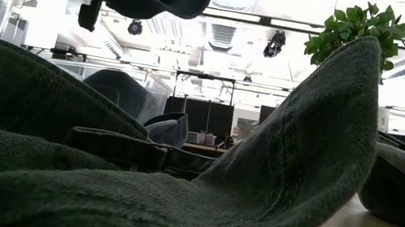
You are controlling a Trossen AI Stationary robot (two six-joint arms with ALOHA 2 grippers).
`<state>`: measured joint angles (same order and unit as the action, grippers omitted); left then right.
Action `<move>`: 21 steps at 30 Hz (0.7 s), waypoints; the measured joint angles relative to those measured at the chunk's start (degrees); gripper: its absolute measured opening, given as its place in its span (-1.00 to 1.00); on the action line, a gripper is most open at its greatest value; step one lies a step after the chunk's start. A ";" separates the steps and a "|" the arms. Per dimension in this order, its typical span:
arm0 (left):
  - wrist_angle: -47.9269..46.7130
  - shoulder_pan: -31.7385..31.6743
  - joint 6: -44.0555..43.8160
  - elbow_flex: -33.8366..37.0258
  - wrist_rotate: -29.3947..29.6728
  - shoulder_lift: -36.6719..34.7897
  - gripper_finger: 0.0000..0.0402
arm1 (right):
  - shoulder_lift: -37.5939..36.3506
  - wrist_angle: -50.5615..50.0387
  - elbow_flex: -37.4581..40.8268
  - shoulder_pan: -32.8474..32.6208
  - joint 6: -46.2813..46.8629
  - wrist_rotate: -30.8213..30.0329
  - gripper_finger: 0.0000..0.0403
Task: Pick & Place hat
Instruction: Put the top blue cap into the top transparent bin
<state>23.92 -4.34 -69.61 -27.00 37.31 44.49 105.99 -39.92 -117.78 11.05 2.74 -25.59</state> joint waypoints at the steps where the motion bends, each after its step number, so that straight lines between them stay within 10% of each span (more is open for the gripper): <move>1: -0.06 0.00 -0.56 0.00 0.86 -0.39 -0.98 | -0.53 -0.20 0.00 0.06 -1.07 -0.33 -0.28; 21: -40.08 -0.17 -29.90 0.02 17.43 -8.08 -0.98 | -3.71 -3.26 0.26 0.37 -7.37 -7.58 0.25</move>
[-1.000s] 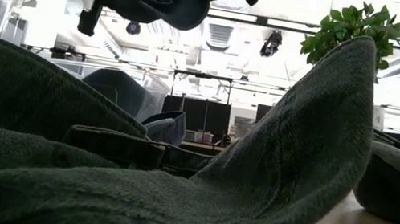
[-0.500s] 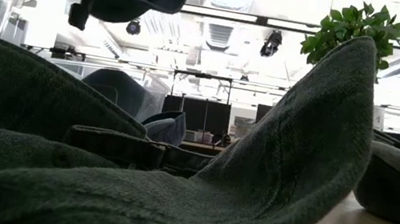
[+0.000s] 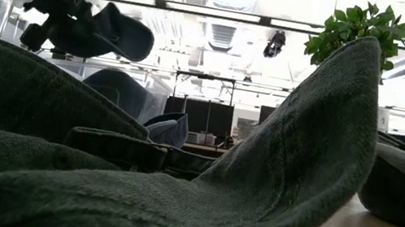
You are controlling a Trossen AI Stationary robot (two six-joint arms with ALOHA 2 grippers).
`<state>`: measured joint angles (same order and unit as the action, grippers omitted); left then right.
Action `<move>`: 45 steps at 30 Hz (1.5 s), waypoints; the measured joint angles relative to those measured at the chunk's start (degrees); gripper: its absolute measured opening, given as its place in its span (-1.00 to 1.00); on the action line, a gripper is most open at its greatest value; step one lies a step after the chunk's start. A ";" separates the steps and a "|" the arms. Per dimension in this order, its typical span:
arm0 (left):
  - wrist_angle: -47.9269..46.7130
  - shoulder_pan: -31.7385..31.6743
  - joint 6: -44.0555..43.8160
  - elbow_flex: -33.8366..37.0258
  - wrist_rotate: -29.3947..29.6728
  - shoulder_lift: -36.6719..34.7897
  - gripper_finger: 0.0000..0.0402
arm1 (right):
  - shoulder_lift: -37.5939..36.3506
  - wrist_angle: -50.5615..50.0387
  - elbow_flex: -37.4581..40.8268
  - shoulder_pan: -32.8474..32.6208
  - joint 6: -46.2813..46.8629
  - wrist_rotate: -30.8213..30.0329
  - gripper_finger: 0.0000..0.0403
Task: Pick & Place hat
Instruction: Put the top blue cap into the top transparent bin
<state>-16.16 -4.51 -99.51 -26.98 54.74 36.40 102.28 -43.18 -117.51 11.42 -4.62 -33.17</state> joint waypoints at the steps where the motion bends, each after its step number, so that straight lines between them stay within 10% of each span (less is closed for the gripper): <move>1: -0.17 -0.02 -1.43 0.00 0.26 0.13 -0.97 | 0.00 0.02 0.00 0.06 -0.11 -0.02 0.25; 31: 5.55 -3.82 -1.51 0.00 -2.21 7.83 -0.92 | 0.11 0.27 2.69 0.22 2.71 0.66 0.24; 45: 6.24 -4.79 -4.34 0.00 -3.26 7.93 -0.26 | 0.11 1.58 3.43 0.22 2.53 1.03 0.24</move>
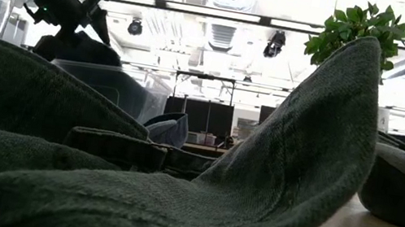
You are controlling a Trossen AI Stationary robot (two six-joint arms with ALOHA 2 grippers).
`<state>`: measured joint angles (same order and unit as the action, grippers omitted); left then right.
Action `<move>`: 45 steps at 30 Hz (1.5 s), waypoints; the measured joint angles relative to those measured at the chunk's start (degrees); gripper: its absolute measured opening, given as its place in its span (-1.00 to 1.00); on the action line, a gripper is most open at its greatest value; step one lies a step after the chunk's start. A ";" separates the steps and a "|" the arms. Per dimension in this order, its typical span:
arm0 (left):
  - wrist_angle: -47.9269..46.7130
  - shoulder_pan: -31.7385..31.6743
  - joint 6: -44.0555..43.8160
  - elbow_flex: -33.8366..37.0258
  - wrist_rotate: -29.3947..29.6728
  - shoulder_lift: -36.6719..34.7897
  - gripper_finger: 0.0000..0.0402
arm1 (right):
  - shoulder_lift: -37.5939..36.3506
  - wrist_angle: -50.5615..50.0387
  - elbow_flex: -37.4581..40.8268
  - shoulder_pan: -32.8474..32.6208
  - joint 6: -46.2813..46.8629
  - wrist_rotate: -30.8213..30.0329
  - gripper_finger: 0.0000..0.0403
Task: Pick & Place hat
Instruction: Put the top blue cap into the top transparent bin, then put the blue cap into the top transparent bin
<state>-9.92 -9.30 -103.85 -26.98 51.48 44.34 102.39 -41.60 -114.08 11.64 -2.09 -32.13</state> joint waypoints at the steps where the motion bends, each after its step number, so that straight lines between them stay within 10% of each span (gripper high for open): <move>1: 0.32 0.00 -0.92 0.00 -0.40 0.00 -0.22 | 0.00 0.00 0.00 0.02 -0.03 0.43 0.25; 25: 30.30 0.15 9.81 -0.02 -8.56 -0.46 -0.14 | 0.00 -2.10 0.42 0.02 1.86 2.22 0.24; 45: 37.21 0.15 38.60 -1.50 -24.50 -0.48 -0.14 | 0.00 -20.37 10.55 -0.76 16.89 37.04 0.15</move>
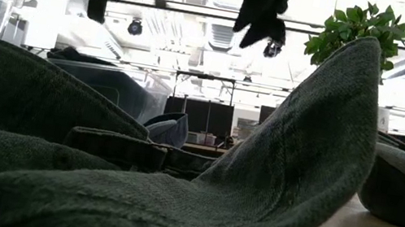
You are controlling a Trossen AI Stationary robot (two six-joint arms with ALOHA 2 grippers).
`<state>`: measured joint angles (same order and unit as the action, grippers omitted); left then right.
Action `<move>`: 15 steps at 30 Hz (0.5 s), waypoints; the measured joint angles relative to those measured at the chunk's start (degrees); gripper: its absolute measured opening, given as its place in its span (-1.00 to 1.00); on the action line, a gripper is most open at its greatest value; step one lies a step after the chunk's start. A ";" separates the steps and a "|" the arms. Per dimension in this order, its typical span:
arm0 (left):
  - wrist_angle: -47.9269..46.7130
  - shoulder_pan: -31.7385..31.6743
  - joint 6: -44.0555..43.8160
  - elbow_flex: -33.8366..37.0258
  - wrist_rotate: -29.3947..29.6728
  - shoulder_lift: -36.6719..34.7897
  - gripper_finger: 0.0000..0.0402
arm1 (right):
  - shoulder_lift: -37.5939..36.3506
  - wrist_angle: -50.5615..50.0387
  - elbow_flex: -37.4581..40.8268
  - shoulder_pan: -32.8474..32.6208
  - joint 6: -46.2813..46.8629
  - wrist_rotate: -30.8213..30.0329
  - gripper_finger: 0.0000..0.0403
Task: Pick & Place hat
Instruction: Put the blue cap into the top transparent bin
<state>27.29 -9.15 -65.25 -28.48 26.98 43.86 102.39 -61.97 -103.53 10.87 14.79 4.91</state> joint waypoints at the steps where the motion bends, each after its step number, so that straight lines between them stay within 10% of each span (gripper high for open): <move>1: 0.02 0.00 2.52 -0.69 -1.51 0.00 -0.14 | 0.00 0.20 1.43 -0.04 0.43 1.71 0.16; 15: -4.38 0.02 14.75 -8.72 -8.30 0.17 -0.14 | 0.00 26.89 24.39 -0.88 14.10 20.57 0.16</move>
<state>22.91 -9.13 -50.51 -37.20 18.68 44.03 102.39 -35.08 -79.14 9.99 28.90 25.47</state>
